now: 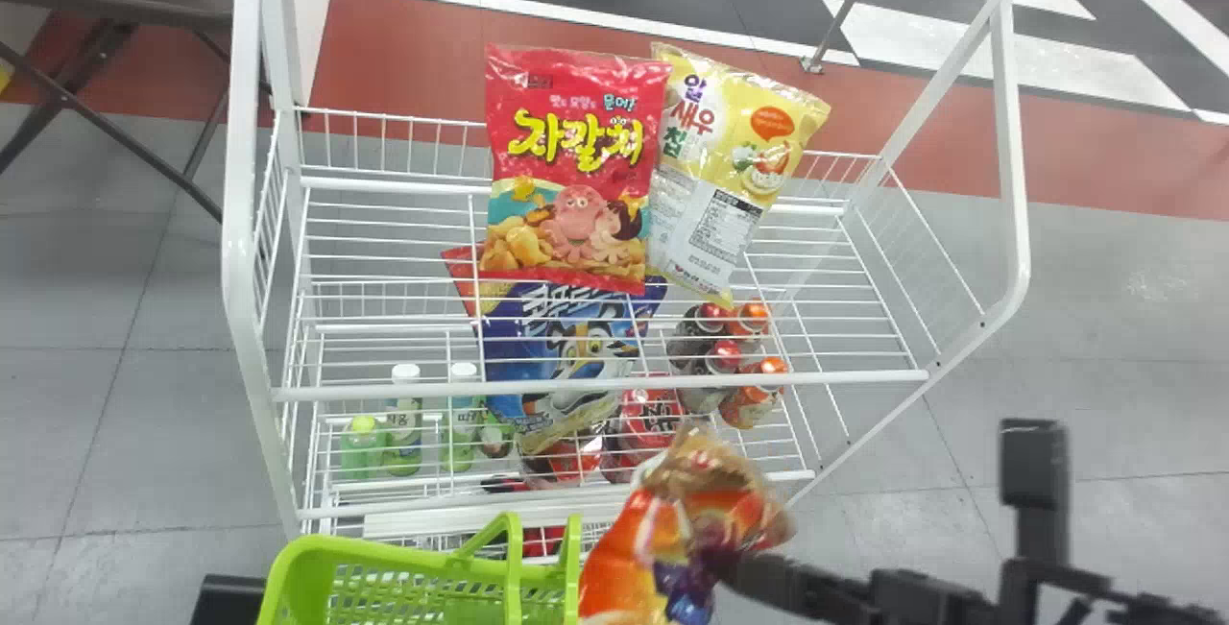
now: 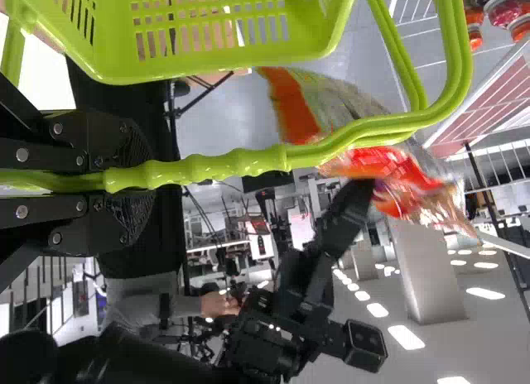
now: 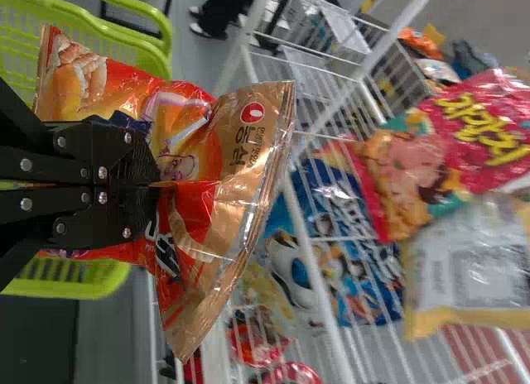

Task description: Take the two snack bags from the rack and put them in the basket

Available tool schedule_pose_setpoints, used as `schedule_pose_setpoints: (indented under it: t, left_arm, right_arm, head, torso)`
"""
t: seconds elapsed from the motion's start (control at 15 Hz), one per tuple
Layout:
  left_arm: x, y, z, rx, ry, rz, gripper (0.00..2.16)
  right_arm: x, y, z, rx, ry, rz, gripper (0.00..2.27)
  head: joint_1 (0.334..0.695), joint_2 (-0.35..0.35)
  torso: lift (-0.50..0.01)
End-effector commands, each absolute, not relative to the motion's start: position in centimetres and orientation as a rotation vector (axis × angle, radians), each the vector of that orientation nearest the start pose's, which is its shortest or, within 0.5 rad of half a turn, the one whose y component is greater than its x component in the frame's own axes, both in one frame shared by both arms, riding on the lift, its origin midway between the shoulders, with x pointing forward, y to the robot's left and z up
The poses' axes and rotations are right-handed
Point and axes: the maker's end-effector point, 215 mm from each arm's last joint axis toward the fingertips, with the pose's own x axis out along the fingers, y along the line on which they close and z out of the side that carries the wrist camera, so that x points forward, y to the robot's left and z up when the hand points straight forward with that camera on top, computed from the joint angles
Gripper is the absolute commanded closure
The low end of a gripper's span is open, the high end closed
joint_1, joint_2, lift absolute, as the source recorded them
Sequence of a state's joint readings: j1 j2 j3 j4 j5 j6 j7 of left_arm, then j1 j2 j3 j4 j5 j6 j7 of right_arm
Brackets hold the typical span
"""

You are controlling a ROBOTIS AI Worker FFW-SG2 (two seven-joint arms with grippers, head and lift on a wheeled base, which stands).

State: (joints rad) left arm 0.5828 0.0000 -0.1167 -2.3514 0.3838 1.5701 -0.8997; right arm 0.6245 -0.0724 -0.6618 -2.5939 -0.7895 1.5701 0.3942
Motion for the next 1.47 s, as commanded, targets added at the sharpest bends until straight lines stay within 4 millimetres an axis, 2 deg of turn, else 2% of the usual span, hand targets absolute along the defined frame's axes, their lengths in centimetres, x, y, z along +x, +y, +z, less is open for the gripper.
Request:
schedule_pose_setpoints:
  t: [0.0,0.2,0.33,0.47,0.67,0.73,0.8,0.87,0.93,1.07,1.2,1.4]
  left_arm:
    - [12.9,-5.3,-38.5,-0.872,1.187,-1.194,1.48]
    - [12.6,-5.9,-38.5,-0.861,1.194,-1.204,1.48]
    - [12.3,-6.2,-38.4,-0.855,1.197,-1.212,1.48]
    - [12.3,-6.3,-38.5,-0.847,1.200,-1.213,1.48]
    - [12.3,-6.3,-38.5,-0.844,1.200,-1.212,1.48]
    - [12.3,-6.3,-38.5,-0.843,1.200,-1.211,1.48]
    - [12.4,-6.3,-38.5,-0.842,1.199,-1.211,1.48]
    - [12.4,-6.3,-38.6,-0.843,1.200,-1.211,1.48]
    - [12.4,-6.3,-38.7,-0.842,1.203,-1.208,1.48]
    - [12.5,-6.2,-38.8,-0.837,1.201,-1.205,1.48]
    - [12.9,-6.2,-38.7,-0.831,1.195,-1.206,1.48]
    - [13.1,-6.3,-38.8,-0.821,1.194,-1.206,1.48]
  right_arm:
    - [22.0,-20.8,-42.4,0.530,1.054,0.410,2.14]
    - [20.2,-18.0,-45.8,0.546,1.157,0.448,2.14]
    - [19.2,-16.8,-48.2,0.550,1.223,0.457,2.14]
    - [19.1,-16.0,-50.4,0.565,1.275,0.457,2.14]
    - [17.6,-15.3,-53.4,0.531,1.361,0.443,2.13]
    - [18.0,-15.4,-53.8,0.527,1.367,0.438,2.06]
    - [18.8,-15.9,-53.9,0.519,1.362,0.435,1.62]
    - [19.5,-16.3,-53.8,0.508,1.351,0.430,0.75]
    - [20.0,-17.0,-53.4,0.509,1.336,0.420,0.00]
    - [21.4,-19.3,-51.9,0.509,1.282,0.387,0.00]
    - [22.8,-21.5,-49.4,0.536,1.208,0.379,0.05]
    - [23.9,-23.1,-46.7,0.546,1.136,0.371,0.05]
  head:
    - [0.695,-0.350]
    - [0.695,-0.350]
    - [0.695,-0.350]
    - [0.695,-0.350]
    - [0.695,-0.350]
    - [0.695,-0.350]
    - [0.695,-0.350]
    - [0.695,-0.350]
    - [0.695,-0.350]
    - [0.695,-0.350]
    - [0.695,-0.350]
    - [0.695,-0.350]
  torso:
    - [-0.008]
    - [-0.008]
    - [-0.008]
    - [-0.008]
    - [-0.008]
    - [-0.008]
    - [-0.008]
    - [-0.008]
    - [-0.008]
    - [-0.008]
    - [-0.008]
    - [-0.008]
